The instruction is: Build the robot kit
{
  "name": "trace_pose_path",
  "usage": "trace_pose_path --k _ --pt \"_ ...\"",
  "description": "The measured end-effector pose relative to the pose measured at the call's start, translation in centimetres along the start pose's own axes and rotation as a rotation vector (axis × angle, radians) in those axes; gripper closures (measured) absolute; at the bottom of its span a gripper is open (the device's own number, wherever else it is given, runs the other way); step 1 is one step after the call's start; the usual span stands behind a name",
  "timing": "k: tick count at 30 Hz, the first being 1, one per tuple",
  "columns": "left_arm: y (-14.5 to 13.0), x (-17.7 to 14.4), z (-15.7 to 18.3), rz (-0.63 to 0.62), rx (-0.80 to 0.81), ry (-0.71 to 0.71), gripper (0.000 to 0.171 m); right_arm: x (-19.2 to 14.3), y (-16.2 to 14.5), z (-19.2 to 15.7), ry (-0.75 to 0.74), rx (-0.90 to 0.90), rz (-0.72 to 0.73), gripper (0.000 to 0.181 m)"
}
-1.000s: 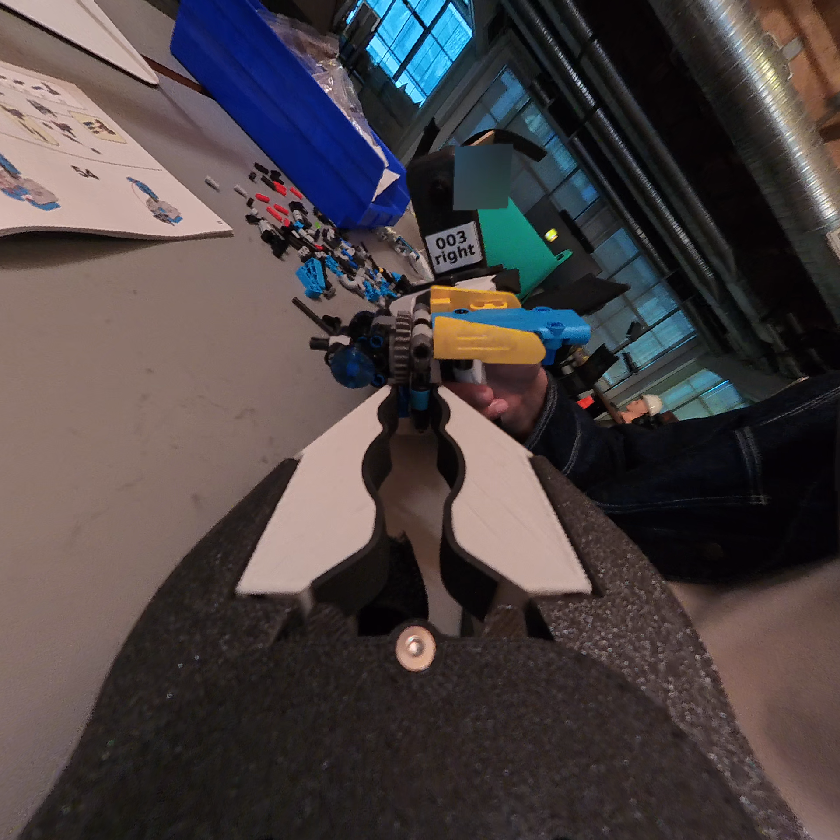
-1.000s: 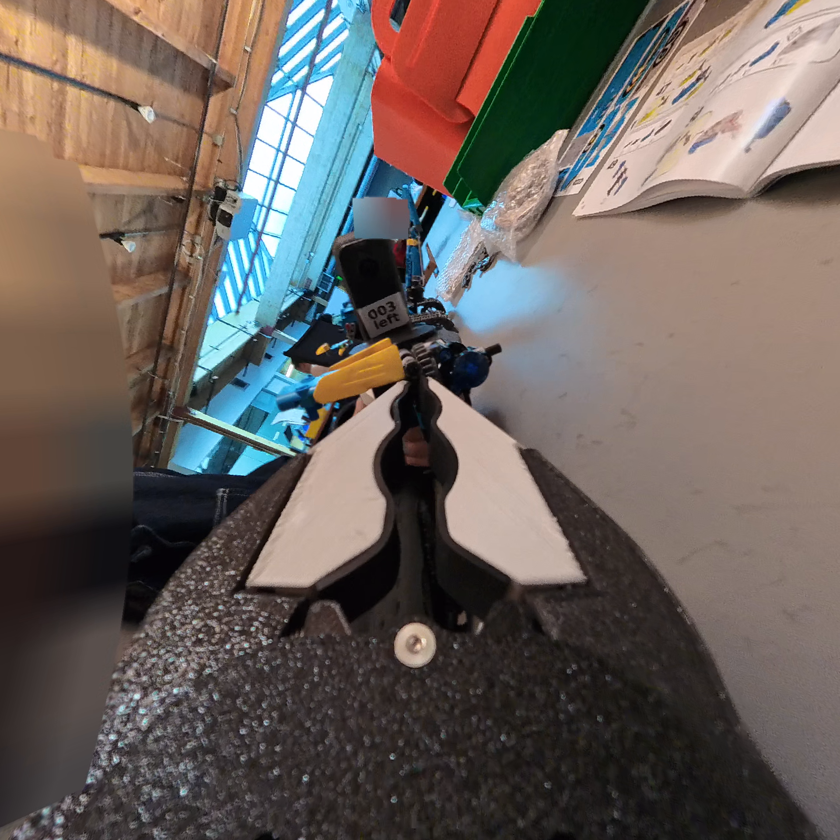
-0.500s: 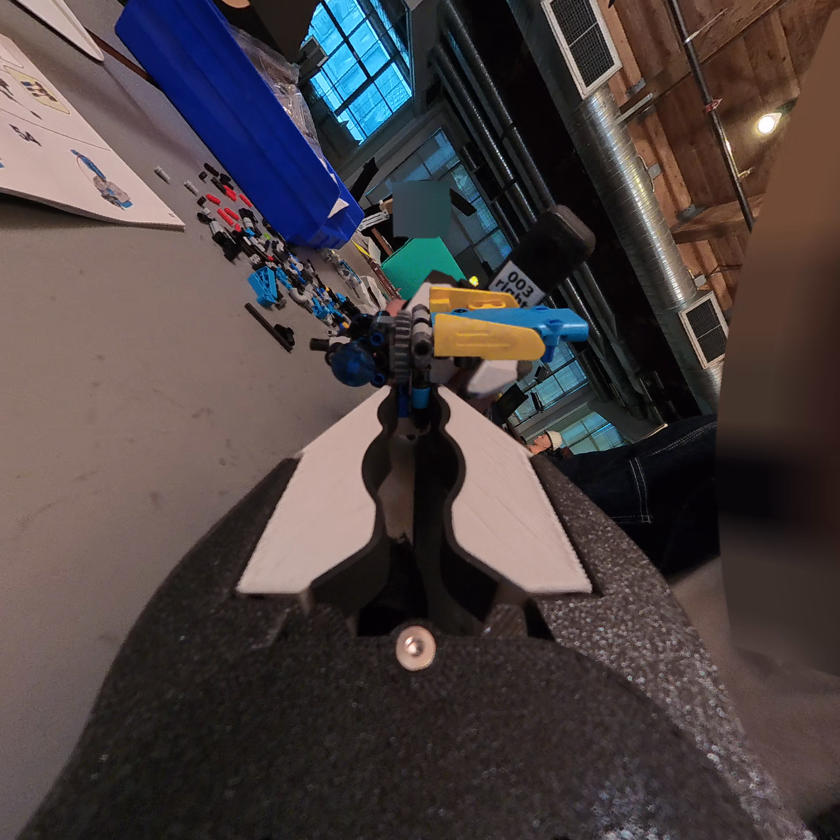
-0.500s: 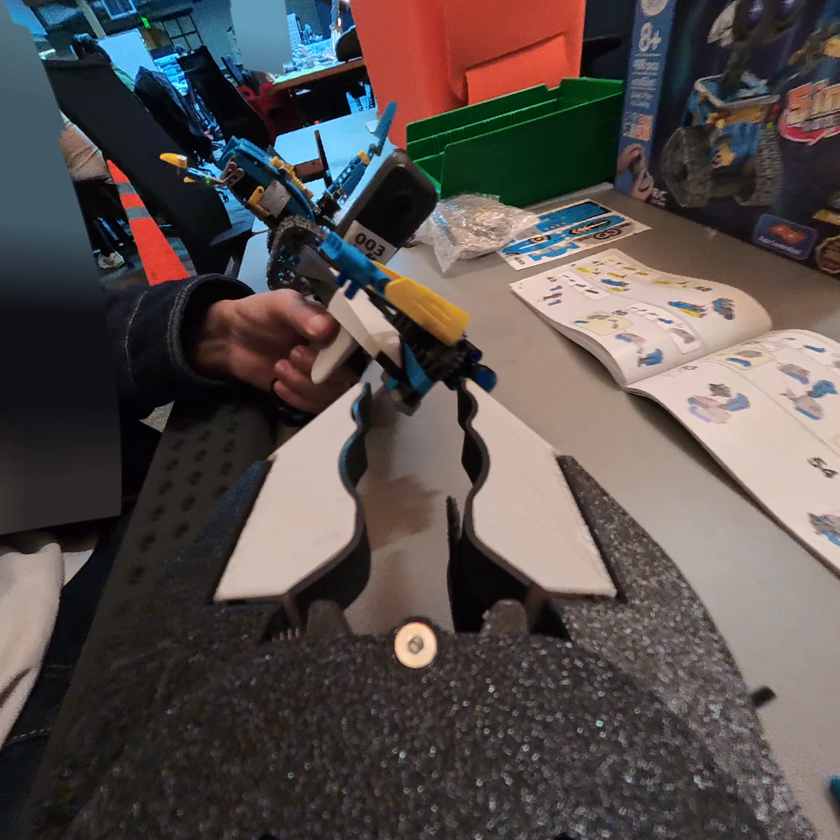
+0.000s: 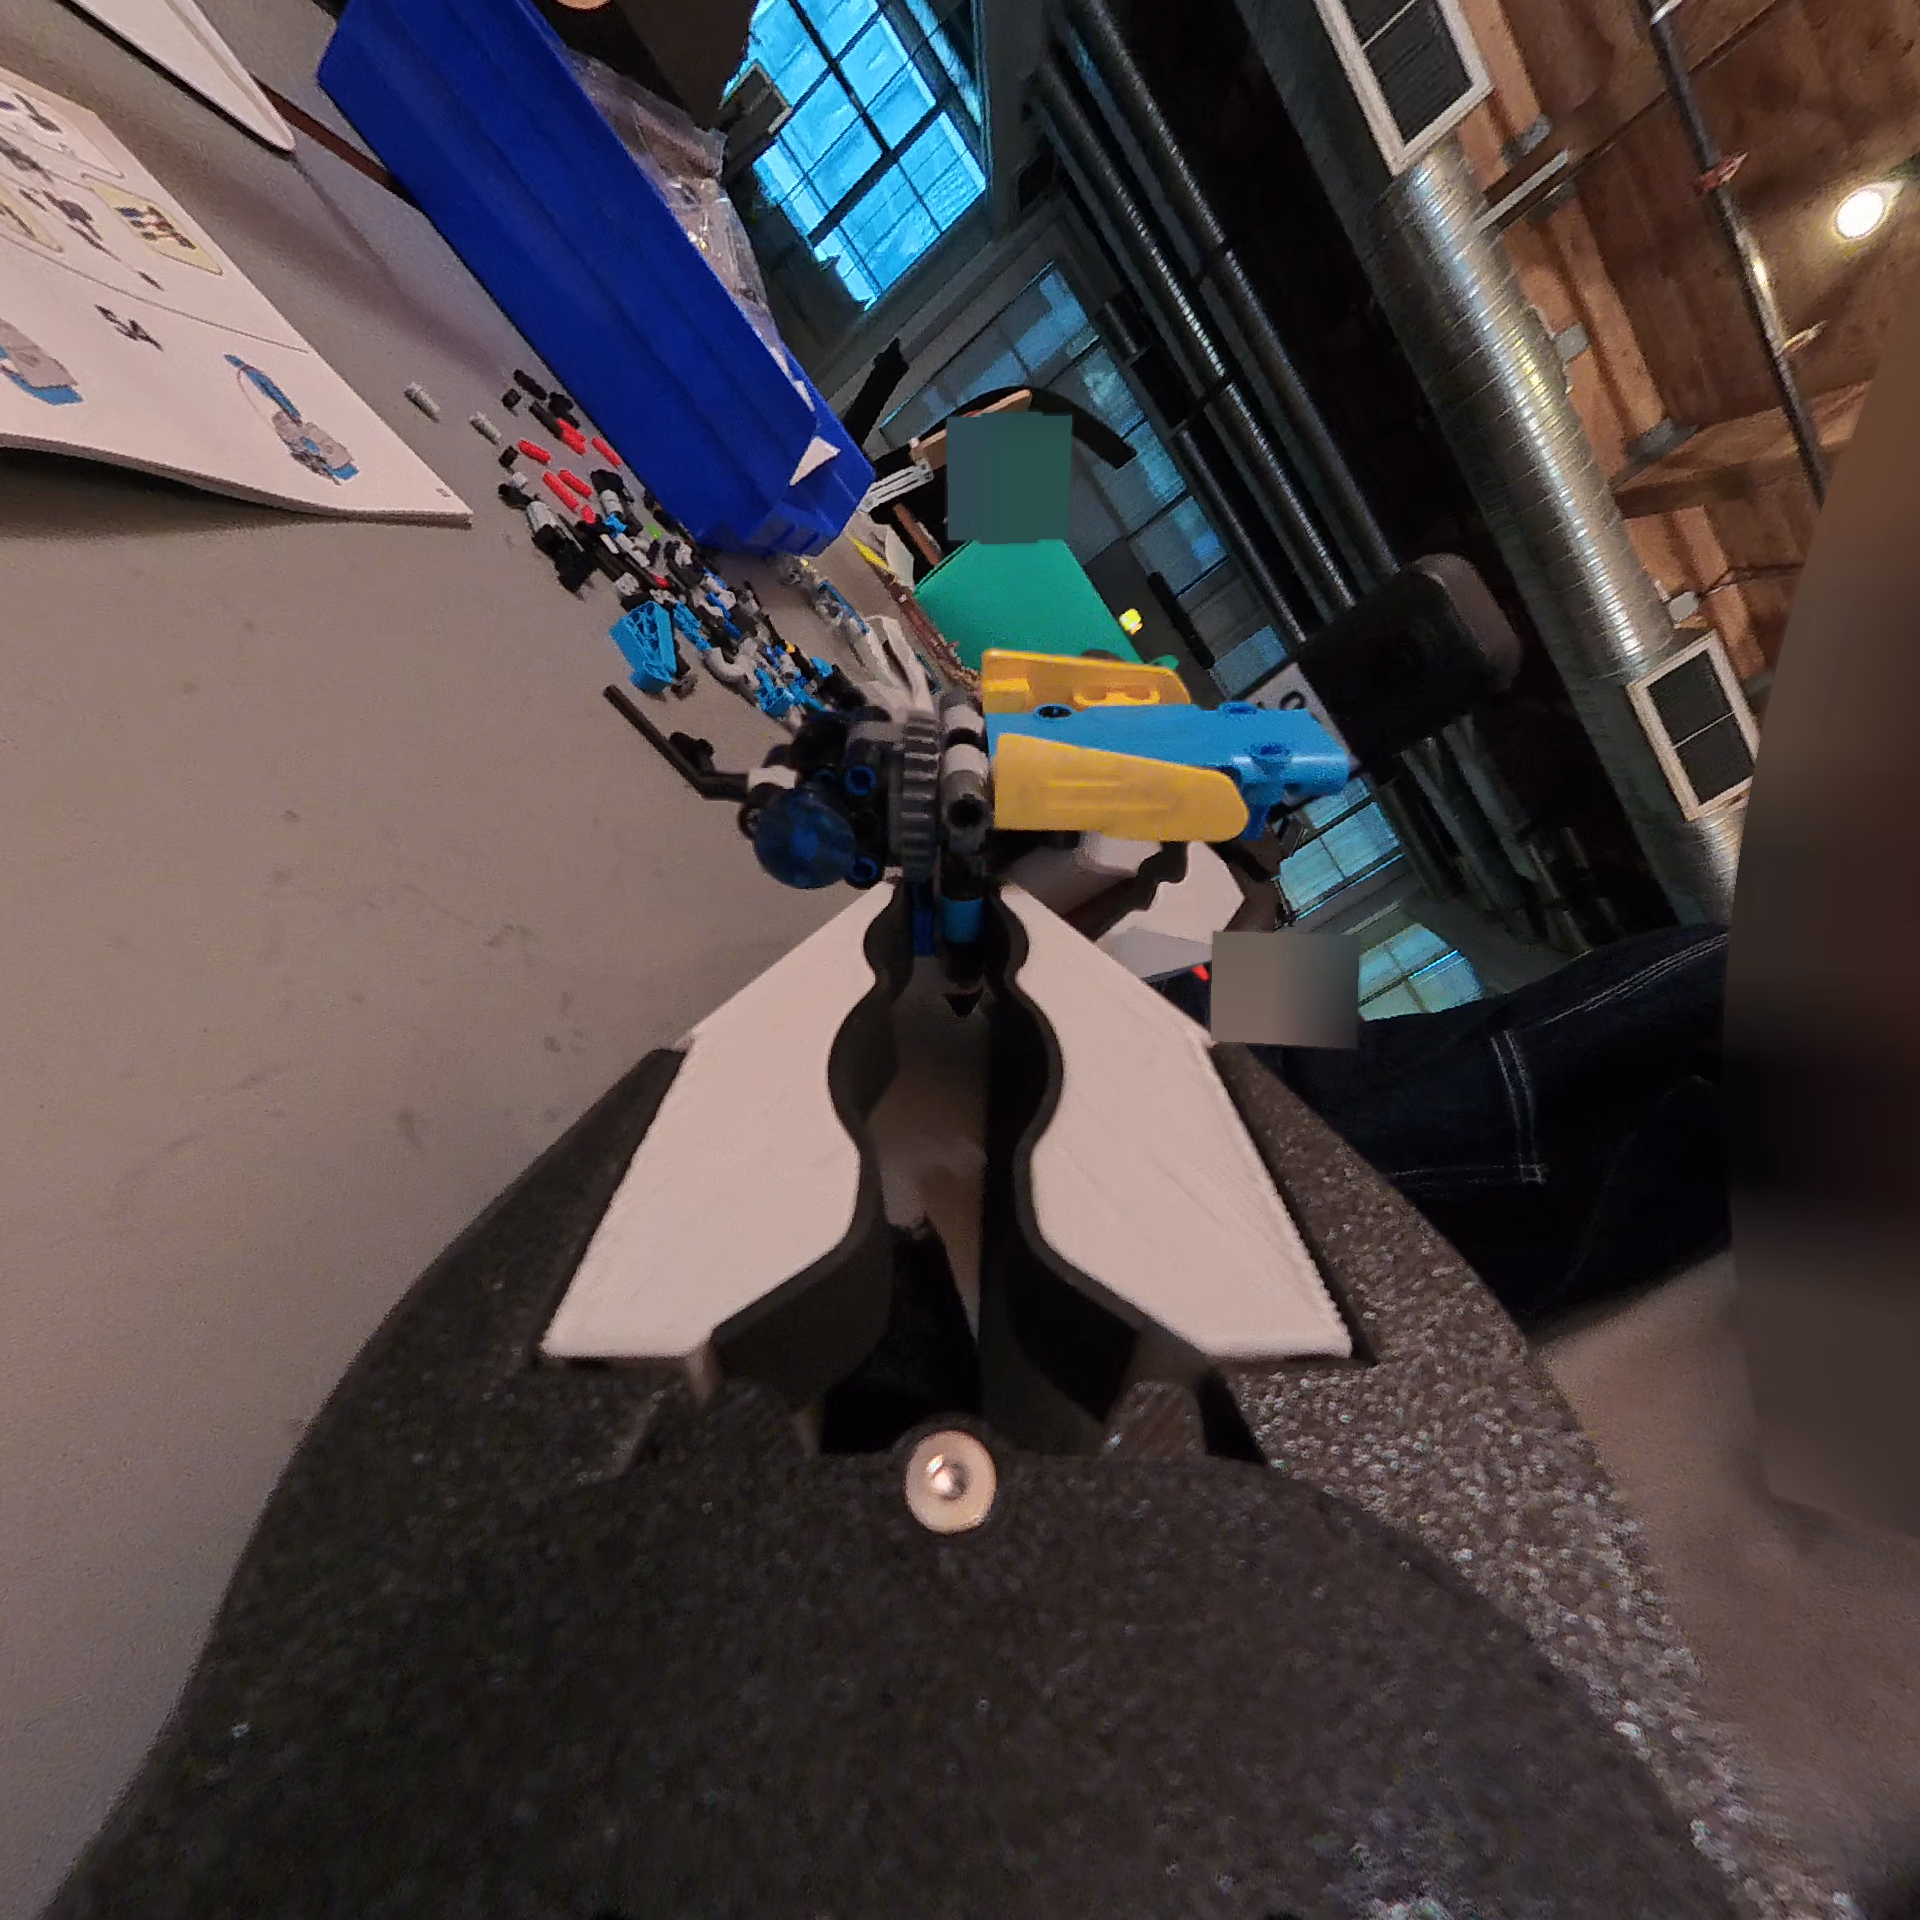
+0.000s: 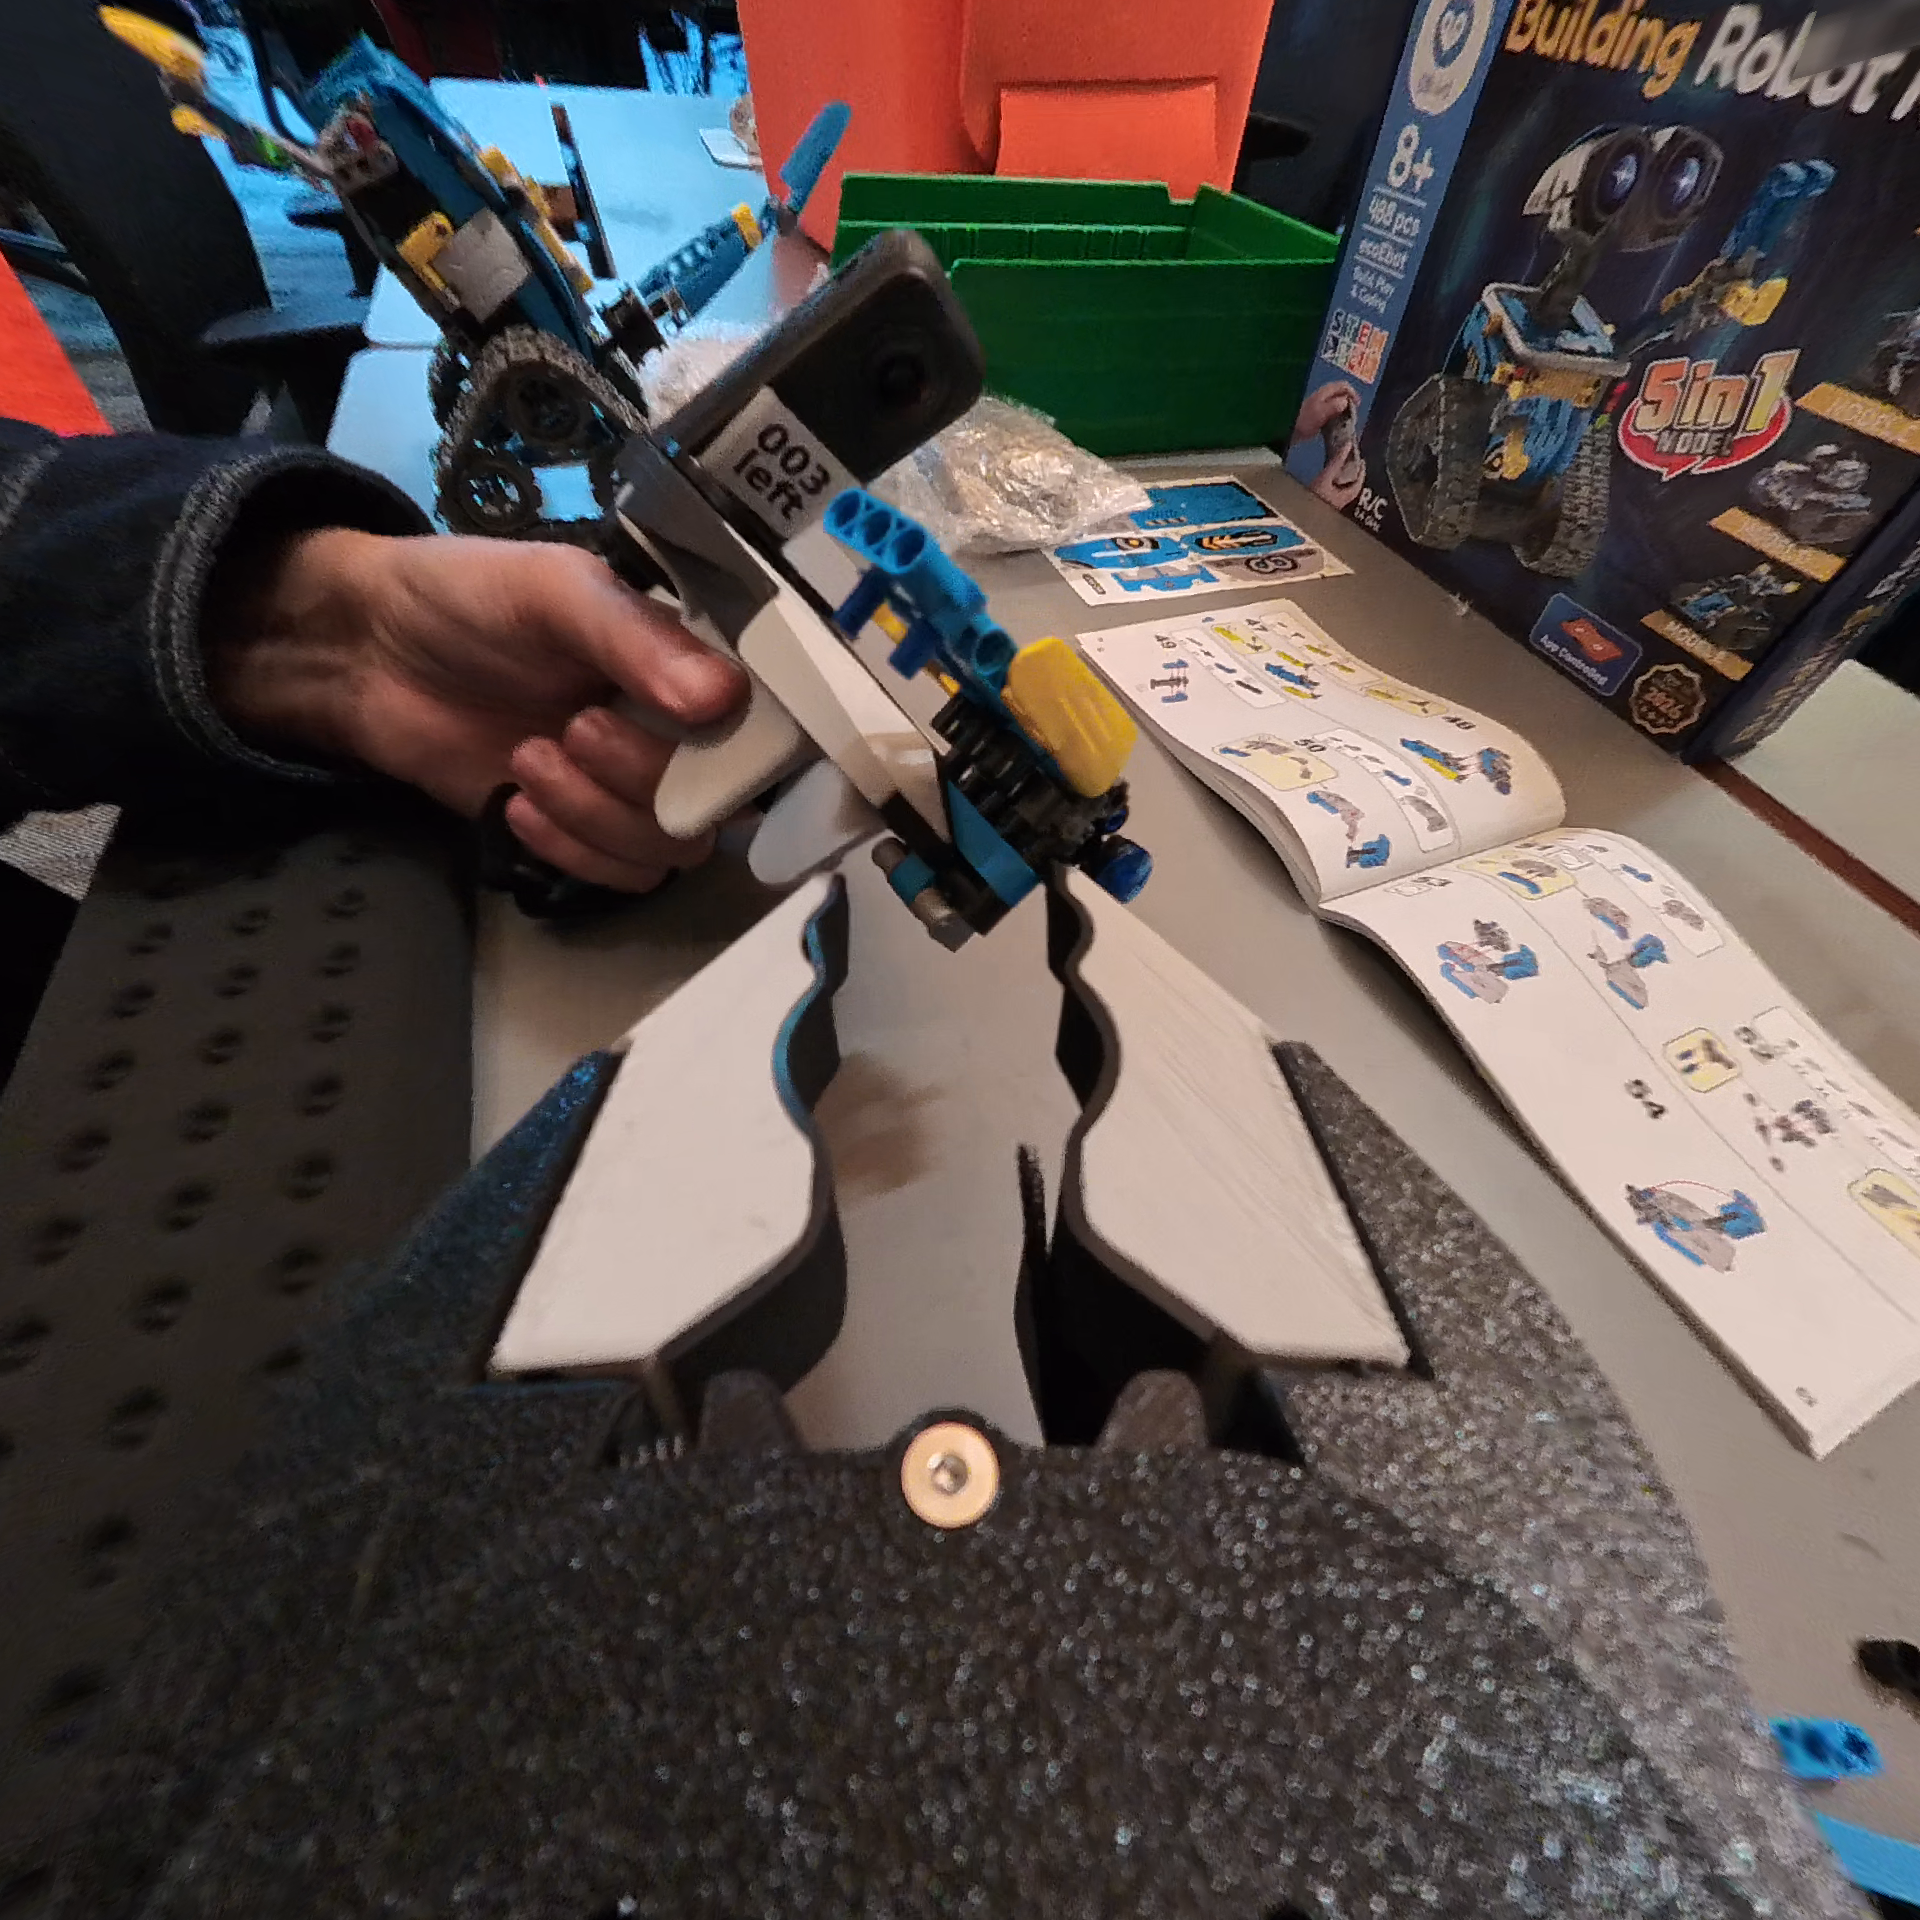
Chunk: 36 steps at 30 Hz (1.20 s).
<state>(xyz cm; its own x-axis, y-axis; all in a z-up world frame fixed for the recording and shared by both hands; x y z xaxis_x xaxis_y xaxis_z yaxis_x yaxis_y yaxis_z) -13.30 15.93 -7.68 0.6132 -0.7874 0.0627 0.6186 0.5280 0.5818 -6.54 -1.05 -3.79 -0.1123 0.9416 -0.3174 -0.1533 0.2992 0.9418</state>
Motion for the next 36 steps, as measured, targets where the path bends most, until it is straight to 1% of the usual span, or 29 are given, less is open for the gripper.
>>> trace_pose_path --k 3,7,10,12,13,14,17,18,20,24,27,29,31,32,34,36 --pt "-0.1 0.1 0.0 -0.013 0.005 0.008 0.161 0.0 -0.1 -0.3 -0.056 -0.074 -0.026 0.15" --pt "-0.2 0.2 -0.1 -0.027 0.003 0.021 0.161 0.3 -0.1 -0.5 -0.067 -0.091 -0.04 0.148" --pt "-0.3 0.2 -0.1 -0.04 0.006 0.023 0.162 0.3 -0.1 -0.6 -0.097 -0.148 -0.053 0.153" --pt "-0.3 0.3 -0.1 -0.042 0.004 0.024 0.161 0.2 -0.2 -0.5 -0.087 -0.117 -0.048 0.154" --pt "-0.2 0.3 -0.2 -0.044 -0.006 0.019 0.161 0.2 -0.2 -0.4 -0.068 -0.106 -0.051 0.151" --pt "-0.2 0.3 -0.2 -0.048 -0.023 0.0 0.161 0.0 -0.2 -0.3 -0.05 -0.126 -0.045 0.148" --pt "-0.4 0.4 -0.4 -0.096 -0.085 -0.044 0.161 -1.2 0.2 -0.4 -0.043 -0.264 -0.025 0.145" --pt "-0.5 0.4 -0.4 -0.117 -0.098 -0.065 0.161 -1.3 0.1 -0.4 -0.032 -0.299 -0.04 0.146" --pt "-0.7 0.7 -0.4 -0.145 -0.096 -0.052 0.16 -1.2 -0.4 -0.4 -0.011 -0.369 -0.097 0.148" --pt "-0.7 0.7 -0.5 -0.156 -0.11 -0.064 0.16 -0.9 -0.8 -0.4 0.0 -0.403 -0.137 0.15" --pt "-1.0 0.9 -0.5 -0.207 -0.117 -0.073 0.16 -0.9 -0.9 -0.8 0.031 -0.437 -0.166 0.15" --pt "-1.0 1.1 -0.6 -0.221 -0.124 -0.065 0.16 -1.0 -1.0 -0.9 0.026 -0.49 -0.193 0.15" --pt "-1.0 1.1 -0.7 -0.234 -0.128 -0.047 0.16 -1.2 -0.9 -0.9 -0.004 -0.548 -0.222 0.156" --pt "-1.1 1.2 -0.8 -0.238 -0.128 -0.036 0.16 -1.3 -0.9 -0.9 -0.014 -0.567 -0.227 0.156" --pt "-1.2 1.3 -0.8 -0.254 -0.119 -0.017 0.16 -1.2 -0.8 -0.9 0.014 -0.532 -0.269 0.157" --pt "-1.3 1.4 -0.9 -0.268 -0.108 0.013 0.161 -0.9 -1.1 -1.1 0.02 -0.553 -0.316 0.157"
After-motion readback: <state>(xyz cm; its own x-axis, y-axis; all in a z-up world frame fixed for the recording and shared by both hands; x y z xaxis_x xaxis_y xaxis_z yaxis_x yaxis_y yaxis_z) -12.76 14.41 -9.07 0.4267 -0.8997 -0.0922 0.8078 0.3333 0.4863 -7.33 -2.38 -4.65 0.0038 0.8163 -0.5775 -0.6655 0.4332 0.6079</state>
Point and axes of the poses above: each gripper's, where its closed fingertips meet, x out along the fingers, y out of its top, z = x × y across the jaws, the point moved 10 cm from there along -x, back along the fingers, and after that the axes turned 2 degrees about -x, right-handed, at the moved point
